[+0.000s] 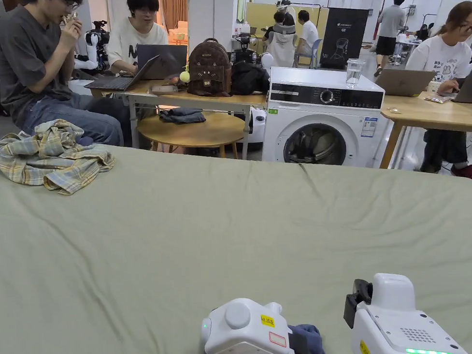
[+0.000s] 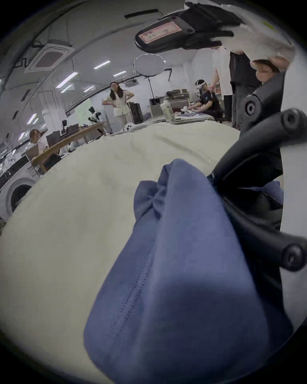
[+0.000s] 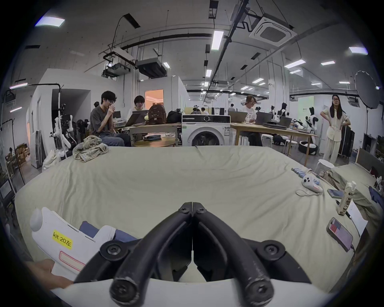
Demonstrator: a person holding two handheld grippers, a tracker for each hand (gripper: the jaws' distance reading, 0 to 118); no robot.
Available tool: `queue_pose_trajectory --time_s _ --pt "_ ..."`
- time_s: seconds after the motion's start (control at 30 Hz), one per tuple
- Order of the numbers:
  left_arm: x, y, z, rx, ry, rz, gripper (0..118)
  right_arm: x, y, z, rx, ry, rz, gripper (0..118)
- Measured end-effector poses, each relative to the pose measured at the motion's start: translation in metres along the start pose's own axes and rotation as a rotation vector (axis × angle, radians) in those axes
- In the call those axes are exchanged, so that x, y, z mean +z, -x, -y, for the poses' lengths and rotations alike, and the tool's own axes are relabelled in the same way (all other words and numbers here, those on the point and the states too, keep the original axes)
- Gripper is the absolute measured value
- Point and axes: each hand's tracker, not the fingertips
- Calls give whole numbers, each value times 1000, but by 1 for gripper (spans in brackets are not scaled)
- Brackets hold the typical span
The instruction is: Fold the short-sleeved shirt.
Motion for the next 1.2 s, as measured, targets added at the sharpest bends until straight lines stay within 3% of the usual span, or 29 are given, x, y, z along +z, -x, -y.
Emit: queue_pose_trajectory --time_s 0.1,0.23,0.47,0.63,0.8,0.97,1.07,1.2 --pt "21 -10 0 -23 -18 4 0 -1 1 -1 -1 -9 8 0" --pt "72 -30 11 -216 -191 -98 0 -4 5 -2 3 -31 15 0" --pt "153 -31 56 -415 -725 -383 0 -8 18 -6 5 -81 10 0" --pt "167 -27 89 -559 -1032 -609 0 -6 29 -12 -2 -109 -6 0" --pt "166 -23 104 -593 -1132 -757 0 -3 37 -19 -8 -165 -21 0" --pt "169 -17 118 -615 -1202 -751 0 3 40 -24 17 -188 -27 0" --pt "175 -14 119 -589 -1177 -730 0 11 39 -14 31 -129 -47 0" --pt "185 -7 114 -536 -1138 -702 0 12 44 15 71 66 -88 0"
